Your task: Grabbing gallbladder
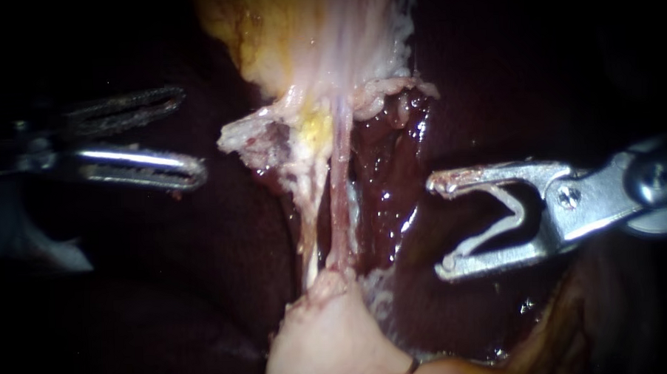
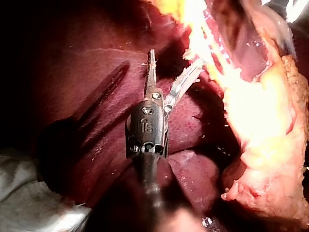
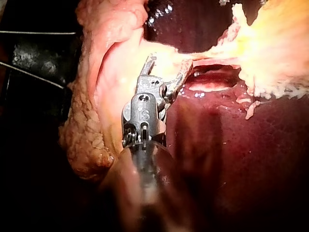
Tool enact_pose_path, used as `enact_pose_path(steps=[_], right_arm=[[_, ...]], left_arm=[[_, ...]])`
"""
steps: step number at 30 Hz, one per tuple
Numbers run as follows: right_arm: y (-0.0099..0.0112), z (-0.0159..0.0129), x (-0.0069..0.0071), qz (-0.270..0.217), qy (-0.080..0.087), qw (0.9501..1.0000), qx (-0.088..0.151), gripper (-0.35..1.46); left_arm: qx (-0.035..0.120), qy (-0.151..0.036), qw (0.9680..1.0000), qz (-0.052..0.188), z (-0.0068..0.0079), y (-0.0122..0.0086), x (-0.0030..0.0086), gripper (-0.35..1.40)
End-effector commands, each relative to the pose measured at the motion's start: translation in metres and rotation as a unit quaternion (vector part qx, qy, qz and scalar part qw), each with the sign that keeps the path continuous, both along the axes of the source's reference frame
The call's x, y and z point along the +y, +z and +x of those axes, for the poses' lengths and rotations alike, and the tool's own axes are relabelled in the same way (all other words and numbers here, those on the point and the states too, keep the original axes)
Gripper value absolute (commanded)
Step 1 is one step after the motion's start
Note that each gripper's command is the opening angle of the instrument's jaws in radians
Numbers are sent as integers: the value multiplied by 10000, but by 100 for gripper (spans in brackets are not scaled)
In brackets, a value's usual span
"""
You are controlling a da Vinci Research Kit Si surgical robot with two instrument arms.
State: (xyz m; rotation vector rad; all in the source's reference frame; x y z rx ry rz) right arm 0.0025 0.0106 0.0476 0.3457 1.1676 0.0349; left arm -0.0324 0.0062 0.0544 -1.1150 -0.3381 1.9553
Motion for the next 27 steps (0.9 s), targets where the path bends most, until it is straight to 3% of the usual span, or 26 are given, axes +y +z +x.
enact_pose_path(steps=[1, 6, 15, 19, 27], right_arm=[[0, 0, 0, -1, 0, 10000, -1, 46], [0, 0, 0, -1, -1, 10000, -1, 46], [0, 1, 0, -1, 1, 10000, -1, 46], [0, 1, 0, -1, 1, 10000, -1, 46], [0, 1, 0, -1, 1, 10000, -1, 46]], left_arm=[[-34, 9, 10000, 14, -6, 1, -1, 64], [-90, 55, 9999, -9, -29, 2, 0, 64], [-138, 64, 9999, -11, -56, 4, 4, 61], [-156, 37, 9999, -22, -66, 5, 6, 46], [-172, 37, 9998, -29, -65, 7, 7, 27]])
